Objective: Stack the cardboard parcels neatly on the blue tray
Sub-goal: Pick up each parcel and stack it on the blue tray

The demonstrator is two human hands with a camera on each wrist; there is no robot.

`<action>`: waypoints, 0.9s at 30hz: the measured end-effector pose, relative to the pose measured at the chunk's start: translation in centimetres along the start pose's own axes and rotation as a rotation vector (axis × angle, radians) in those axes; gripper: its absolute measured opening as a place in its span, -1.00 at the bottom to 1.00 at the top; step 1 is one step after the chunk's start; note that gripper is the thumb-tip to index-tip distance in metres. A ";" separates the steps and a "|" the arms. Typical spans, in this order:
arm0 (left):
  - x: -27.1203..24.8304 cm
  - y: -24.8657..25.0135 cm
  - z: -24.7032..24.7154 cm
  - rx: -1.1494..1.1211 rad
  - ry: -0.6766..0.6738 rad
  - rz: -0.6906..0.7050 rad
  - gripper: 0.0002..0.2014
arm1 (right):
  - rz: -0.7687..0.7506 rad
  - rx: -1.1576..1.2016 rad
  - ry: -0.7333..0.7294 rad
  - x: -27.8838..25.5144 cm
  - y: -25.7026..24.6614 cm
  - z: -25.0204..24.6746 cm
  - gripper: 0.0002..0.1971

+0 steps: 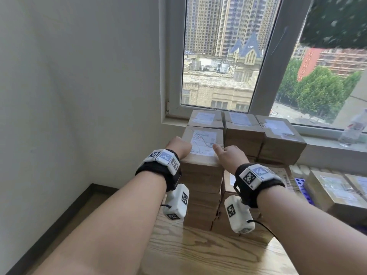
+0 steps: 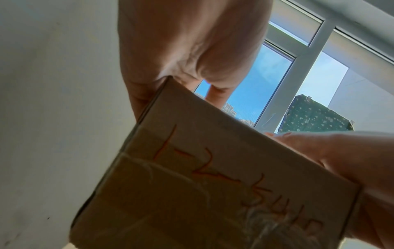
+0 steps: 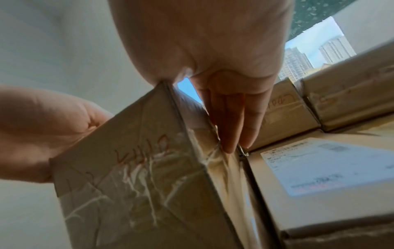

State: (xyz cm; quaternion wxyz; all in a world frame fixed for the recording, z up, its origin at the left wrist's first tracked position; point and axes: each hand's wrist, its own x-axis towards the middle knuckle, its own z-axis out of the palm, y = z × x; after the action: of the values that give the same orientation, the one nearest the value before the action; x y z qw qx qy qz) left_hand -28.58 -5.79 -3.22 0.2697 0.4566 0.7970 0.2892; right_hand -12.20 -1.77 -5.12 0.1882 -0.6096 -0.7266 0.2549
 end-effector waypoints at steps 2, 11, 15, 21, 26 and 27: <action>0.0 0.0 -0.1 0.013 0.013 0.000 -0.66 | -0.002 0.024 0.012 -0.3 0.0 -0.2 -0.40; -2.0 1.2 -1.7 -0.032 0.151 0.064 -0.61 | -0.095 0.076 0.134 -2.5 -0.8 -3.2 -0.65; -3.5 2.3 -1.9 -0.106 0.180 0.114 -0.65 | -0.090 0.175 0.186 -3.8 -0.8 -4.7 -0.67; -5.1 4.0 -1.1 -0.353 0.149 0.189 -0.71 | -0.072 0.264 0.247 -5.3 -0.2 -6.6 -0.61; -5.5 5.9 0.4 -0.480 0.036 0.223 -0.36 | -0.035 0.302 0.323 -6.4 1.4 -8.2 -0.58; -5.4 6.2 0.8 -0.502 0.007 0.225 -0.31 | -0.022 0.302 0.331 -6.7 1.9 -8.6 -0.58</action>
State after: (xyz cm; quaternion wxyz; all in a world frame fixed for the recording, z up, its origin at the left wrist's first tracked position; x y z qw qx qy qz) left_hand -22.13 -7.84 1.49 0.3380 0.4601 0.6455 0.5073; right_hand -4.46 -6.89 0.89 0.3967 -0.6001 -0.6461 0.2551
